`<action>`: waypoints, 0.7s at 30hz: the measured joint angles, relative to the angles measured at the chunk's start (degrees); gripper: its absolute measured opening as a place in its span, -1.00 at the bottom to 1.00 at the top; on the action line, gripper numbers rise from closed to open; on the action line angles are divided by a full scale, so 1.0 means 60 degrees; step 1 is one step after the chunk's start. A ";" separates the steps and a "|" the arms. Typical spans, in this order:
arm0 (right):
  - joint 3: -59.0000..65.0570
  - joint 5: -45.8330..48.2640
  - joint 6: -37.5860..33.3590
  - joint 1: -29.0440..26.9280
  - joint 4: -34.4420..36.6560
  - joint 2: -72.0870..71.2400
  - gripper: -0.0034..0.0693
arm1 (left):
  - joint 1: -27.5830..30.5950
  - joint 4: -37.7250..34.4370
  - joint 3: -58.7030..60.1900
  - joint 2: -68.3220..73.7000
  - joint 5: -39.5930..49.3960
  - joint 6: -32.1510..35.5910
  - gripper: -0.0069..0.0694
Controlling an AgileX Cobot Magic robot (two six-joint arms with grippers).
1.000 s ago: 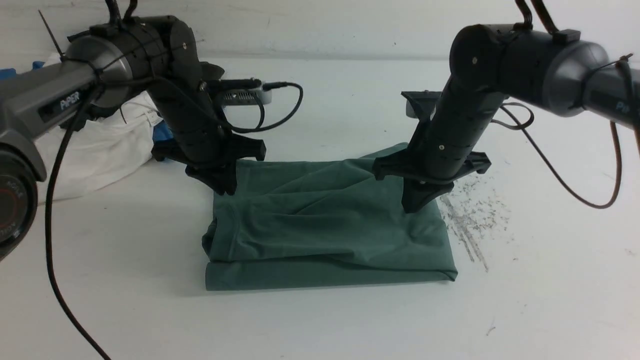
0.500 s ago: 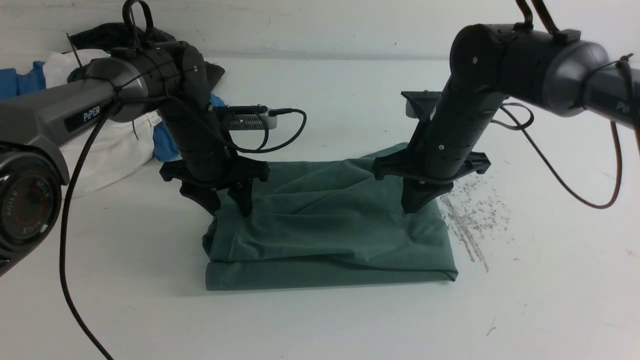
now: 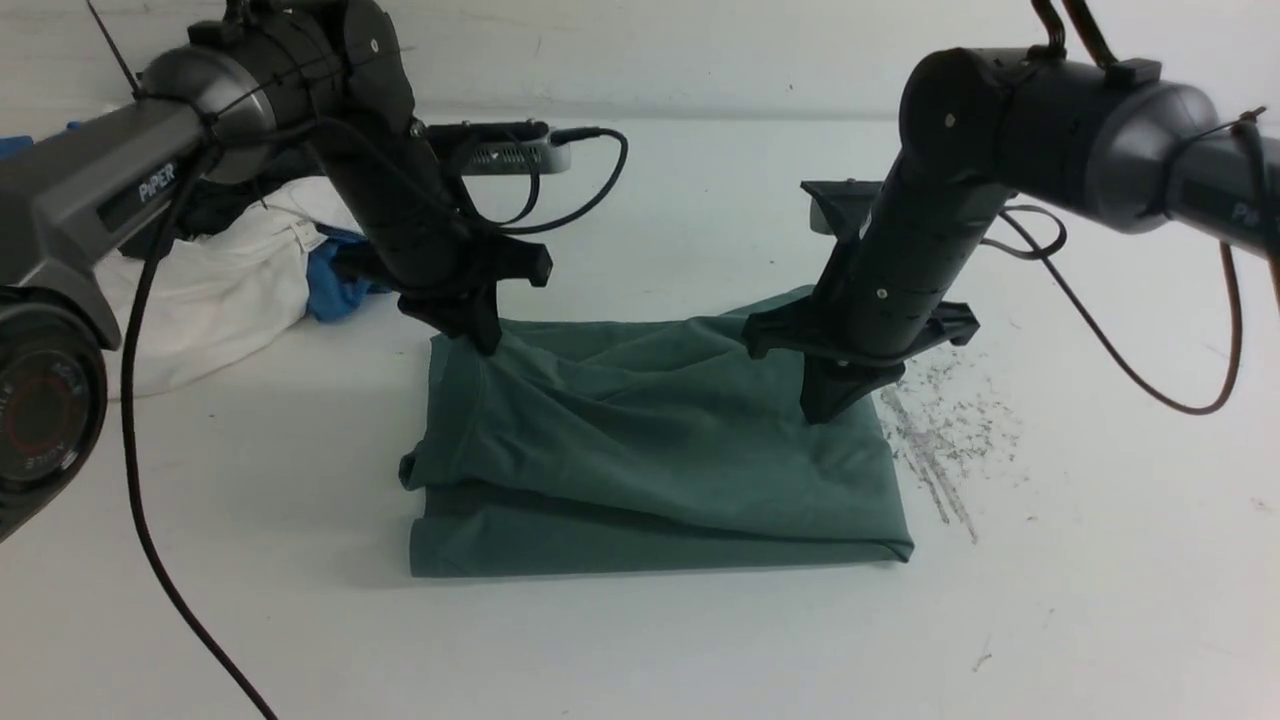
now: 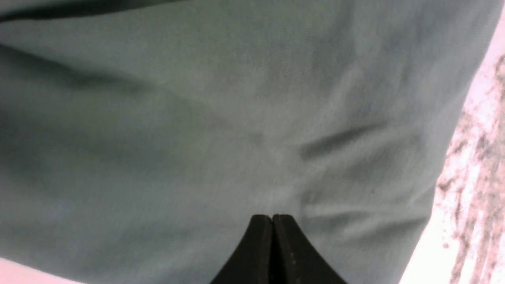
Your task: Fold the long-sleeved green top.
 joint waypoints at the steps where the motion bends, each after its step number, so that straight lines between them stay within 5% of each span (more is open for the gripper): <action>1: -0.0184 -0.0172 -0.0074 0.0000 0.0019 0.0031 -0.95 | 0.0000 -0.0020 0.0000 -0.0176 0.0038 0.0000 -0.78; 10: -0.2093 -0.0903 -0.1047 0.0000 0.0943 0.0166 -0.79 | -0.0027 -0.0051 0.0048 -0.1295 0.0059 0.0000 -0.78; 17: -0.3203 -0.1041 -0.1991 0.0000 0.1885 0.1238 -0.40 | -0.0102 -0.0104 0.0048 -0.1414 0.0078 0.0003 -0.78; 21: -0.3814 -0.0858 -0.3295 0.0000 0.2973 0.2218 0.03 | -0.0102 -0.0104 0.0055 -0.1421 0.0081 0.0003 -0.78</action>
